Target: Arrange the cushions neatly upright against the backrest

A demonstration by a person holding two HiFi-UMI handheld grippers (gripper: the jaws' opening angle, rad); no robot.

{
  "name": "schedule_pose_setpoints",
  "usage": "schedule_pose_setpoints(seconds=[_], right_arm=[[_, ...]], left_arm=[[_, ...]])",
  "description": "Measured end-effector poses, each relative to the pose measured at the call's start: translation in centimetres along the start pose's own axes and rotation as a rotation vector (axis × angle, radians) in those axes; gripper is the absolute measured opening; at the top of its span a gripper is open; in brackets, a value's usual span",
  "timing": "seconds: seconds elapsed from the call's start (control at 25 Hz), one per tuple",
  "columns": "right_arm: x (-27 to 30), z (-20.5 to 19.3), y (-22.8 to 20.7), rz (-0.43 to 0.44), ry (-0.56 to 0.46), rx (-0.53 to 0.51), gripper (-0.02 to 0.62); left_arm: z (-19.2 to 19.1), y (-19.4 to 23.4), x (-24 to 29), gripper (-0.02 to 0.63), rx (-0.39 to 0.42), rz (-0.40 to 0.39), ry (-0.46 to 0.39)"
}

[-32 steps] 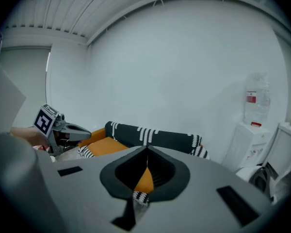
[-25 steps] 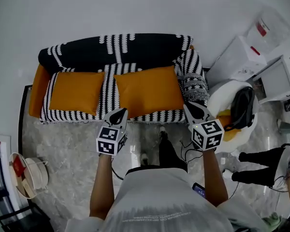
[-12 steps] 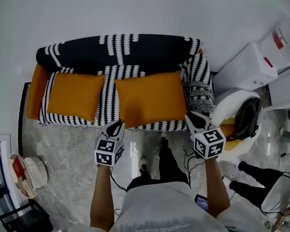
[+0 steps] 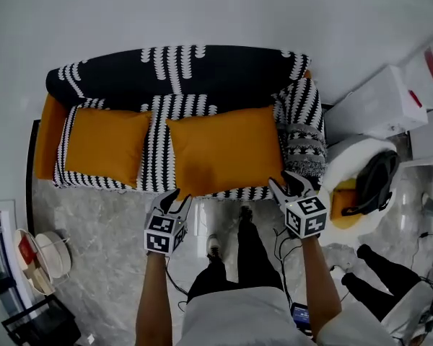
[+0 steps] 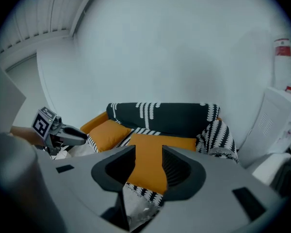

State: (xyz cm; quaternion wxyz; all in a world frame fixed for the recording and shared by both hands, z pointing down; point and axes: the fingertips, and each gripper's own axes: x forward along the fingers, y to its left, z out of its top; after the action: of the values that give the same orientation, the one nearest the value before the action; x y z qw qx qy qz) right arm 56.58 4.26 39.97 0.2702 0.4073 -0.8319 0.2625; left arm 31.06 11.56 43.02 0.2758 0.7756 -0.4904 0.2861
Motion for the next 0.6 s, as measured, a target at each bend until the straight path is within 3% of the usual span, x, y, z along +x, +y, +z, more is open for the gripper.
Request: schedule_pose_setpoints(seconds=[0.24, 0.6], right_arm=[[3.0, -4.1, -3.5, -0.038, 0.091, 0.031, 0.169], [5.6, -11.7, -7.5, -0.075, 0.212, 0.101, 0.169]], left_arm=[[-4.0, 1.0, 3.8, 0.190, -0.047, -0.003, 0.095], [-8.3, 3.0, 7.3, 0.190, -0.096, 0.012, 0.173]])
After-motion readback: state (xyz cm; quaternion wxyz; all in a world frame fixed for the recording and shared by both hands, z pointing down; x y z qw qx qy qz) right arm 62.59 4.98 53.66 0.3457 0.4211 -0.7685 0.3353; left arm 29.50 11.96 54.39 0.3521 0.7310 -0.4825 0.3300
